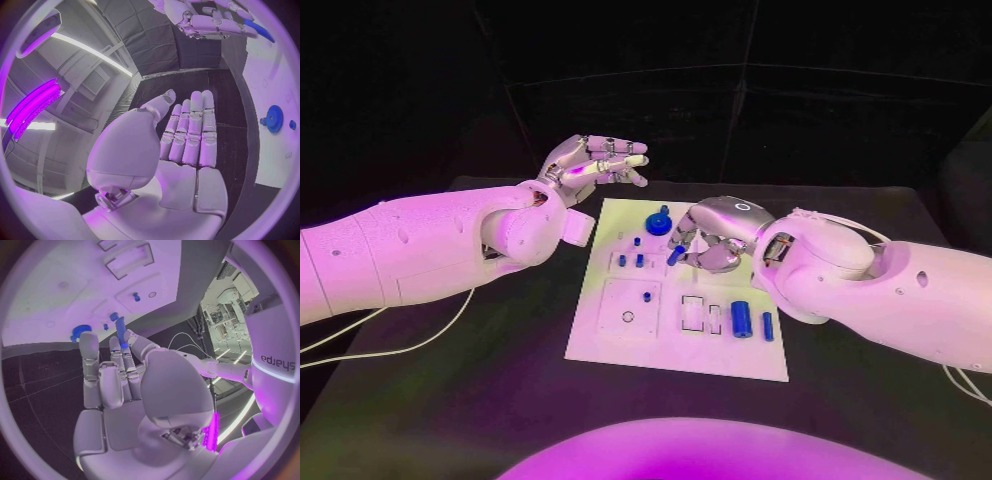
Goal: Assemble the parts on the task board
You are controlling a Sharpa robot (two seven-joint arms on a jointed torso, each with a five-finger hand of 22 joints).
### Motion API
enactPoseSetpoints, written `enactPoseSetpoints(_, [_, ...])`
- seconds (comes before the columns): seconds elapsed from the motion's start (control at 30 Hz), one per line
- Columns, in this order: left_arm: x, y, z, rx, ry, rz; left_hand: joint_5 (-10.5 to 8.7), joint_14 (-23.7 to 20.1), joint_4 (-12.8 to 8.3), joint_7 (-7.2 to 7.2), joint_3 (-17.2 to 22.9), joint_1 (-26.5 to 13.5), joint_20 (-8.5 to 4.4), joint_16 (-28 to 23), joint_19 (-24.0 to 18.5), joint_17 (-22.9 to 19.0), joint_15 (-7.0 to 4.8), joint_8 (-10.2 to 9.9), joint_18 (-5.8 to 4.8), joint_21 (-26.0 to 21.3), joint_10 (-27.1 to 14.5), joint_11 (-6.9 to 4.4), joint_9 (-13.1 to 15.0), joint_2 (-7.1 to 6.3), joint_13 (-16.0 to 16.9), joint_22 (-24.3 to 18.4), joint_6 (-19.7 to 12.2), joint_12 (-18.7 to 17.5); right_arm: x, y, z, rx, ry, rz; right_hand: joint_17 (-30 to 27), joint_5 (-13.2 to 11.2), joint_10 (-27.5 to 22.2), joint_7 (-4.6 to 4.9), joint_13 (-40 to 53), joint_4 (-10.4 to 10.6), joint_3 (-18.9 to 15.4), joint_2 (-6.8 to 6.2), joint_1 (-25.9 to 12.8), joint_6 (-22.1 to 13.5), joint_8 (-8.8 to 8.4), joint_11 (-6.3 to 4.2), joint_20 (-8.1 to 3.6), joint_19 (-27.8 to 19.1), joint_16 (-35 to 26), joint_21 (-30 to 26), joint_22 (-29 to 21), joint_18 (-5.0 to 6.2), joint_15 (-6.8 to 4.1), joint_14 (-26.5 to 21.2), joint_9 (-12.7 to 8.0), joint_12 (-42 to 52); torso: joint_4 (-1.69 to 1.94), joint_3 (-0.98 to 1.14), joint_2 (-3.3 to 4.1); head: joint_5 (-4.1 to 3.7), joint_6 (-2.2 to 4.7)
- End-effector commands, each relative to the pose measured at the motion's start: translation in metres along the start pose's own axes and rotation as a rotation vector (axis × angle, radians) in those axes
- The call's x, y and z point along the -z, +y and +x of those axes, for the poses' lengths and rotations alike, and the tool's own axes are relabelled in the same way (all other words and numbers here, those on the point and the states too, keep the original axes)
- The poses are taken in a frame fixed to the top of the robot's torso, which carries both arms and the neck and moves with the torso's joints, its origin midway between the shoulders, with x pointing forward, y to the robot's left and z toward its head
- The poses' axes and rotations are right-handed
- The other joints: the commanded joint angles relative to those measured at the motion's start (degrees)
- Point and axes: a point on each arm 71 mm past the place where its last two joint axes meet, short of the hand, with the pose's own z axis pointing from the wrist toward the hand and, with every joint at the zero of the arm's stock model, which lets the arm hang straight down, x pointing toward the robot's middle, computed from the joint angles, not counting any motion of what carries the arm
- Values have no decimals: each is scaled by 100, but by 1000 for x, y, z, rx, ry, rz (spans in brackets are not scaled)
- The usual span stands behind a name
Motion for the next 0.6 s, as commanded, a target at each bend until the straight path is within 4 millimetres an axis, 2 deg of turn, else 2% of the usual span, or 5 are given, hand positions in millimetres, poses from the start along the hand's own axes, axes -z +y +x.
enactPoseSetpoints(0.03, [-1,-1,1,7,10,8,-15,27,-28,-5,4,76,3,-20,42,-5,5,21,57,-23,-39,14,6,0,-6,-10,-45,32,-7,9,2,-11,-4,-36,4,37,27,23,-6,5,45,-51,7,28,-15,28,1,26,38,31,-6,-35,-42,241,1,-32,-2,-1,-2,35,-12])
enactPoseSetpoints(0.1, [-2,-1,1,6,9,9,-15,27,-28,-4,4,76,4,-21,41,-6,5,21,57,-24,-39,14,6,1,-6,-10,-46,32,-15,19,10,-19,15,-67,-1,40,28,23,-7,3,51,-49,10,28,-17,28,1,21,36,26,-16,-33,-42,240,0,-35,-3,-7,-1,61,-19])
enactPoseSetpoints(0.23, [-3,-1,2,5,9,10,-15,27,-28,-4,4,76,4,-22,41,-7,5,22,57,-24,-40,14,6,2,-6,-11,-46,33,-24,34,25,-36,48,-110,-4,44,27,25,-7,0,63,-45,17,27,-22,30,1,14,35,20,-30,-30,-42,239,-2,-41,-3,-5,1,98,-44])
enactPoseSetpoints(0.4, [-3,-1,2,5,10,11,-15,27,-28,-4,4,76,4,-22,41,-7,5,22,57,-24,-40,14,6,2,-6,-11,-46,33,-27,40,45,-44,94,-131,-11,49,24,28,-8,-2,73,-43,22,24,-29,32,1,3,33,9,-52,-26,-41,238,-4,-48,2,-5,4,110,-47])
enactPoseSetpoints(0.6, [-4,-1,2,4,8,10,-15,28,-27,-3,3,75,4,-22,42,-8,6,23,56,-24,-40,15,6,4,-6,-11,-46,35,-27,42,64,-51,143,-140,-18,51,24,29,-8,-2,77,-41,23,23,-31,33,2,-4,29,3,-65,-24,-40,237,-5,-50,-13,0,-5,135,-69])
